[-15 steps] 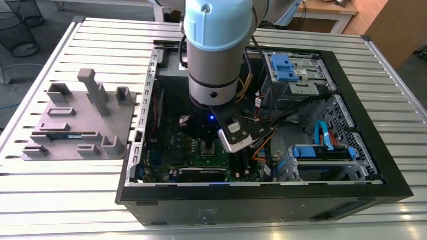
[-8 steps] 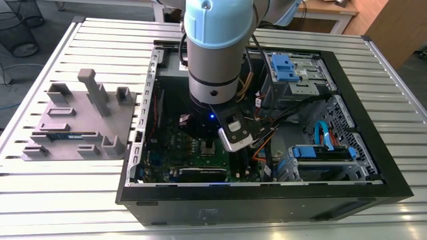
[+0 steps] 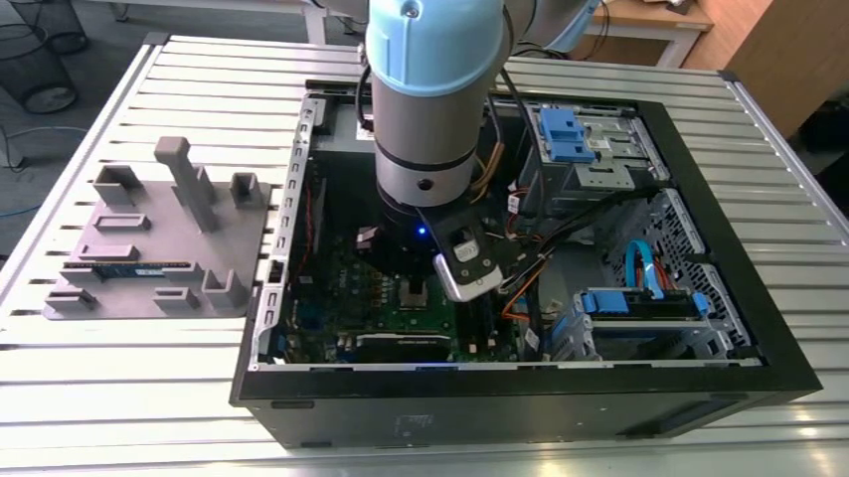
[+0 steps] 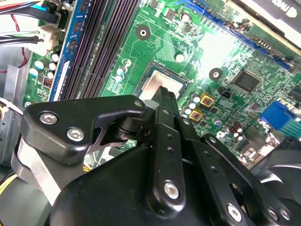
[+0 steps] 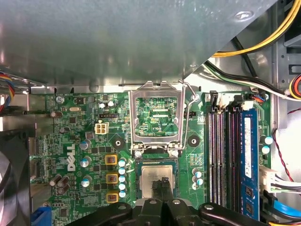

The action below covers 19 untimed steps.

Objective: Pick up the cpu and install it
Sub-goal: 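Close the cpu cover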

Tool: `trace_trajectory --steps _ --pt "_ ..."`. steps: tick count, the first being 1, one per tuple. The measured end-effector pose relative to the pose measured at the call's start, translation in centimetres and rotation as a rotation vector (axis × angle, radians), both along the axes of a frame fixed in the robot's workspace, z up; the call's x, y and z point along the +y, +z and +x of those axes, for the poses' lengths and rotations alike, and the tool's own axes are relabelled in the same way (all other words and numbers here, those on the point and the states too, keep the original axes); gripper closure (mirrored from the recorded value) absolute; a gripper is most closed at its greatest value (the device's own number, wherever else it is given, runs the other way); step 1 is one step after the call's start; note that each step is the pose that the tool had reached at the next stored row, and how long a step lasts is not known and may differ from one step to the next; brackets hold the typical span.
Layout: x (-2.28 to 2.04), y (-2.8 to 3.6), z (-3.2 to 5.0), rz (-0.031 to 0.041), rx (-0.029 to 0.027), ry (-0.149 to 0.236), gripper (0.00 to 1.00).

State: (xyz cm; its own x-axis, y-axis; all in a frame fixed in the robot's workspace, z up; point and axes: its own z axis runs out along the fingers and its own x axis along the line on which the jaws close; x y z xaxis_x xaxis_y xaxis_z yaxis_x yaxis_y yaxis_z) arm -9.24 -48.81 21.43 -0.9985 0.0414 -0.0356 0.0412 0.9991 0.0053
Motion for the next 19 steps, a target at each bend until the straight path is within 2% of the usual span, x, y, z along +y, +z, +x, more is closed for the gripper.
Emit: trace_trajectory --steps 5,10,19 --pt "0.0 0.33 0.0 0.0002 -0.0002 0.0 0.89" --pt "0.0 0.99 0.0 0.0006 -0.0001 0.0 0.89" --pt "0.0 1.01 0.0 0.0007 -0.0002 0.0 0.89"
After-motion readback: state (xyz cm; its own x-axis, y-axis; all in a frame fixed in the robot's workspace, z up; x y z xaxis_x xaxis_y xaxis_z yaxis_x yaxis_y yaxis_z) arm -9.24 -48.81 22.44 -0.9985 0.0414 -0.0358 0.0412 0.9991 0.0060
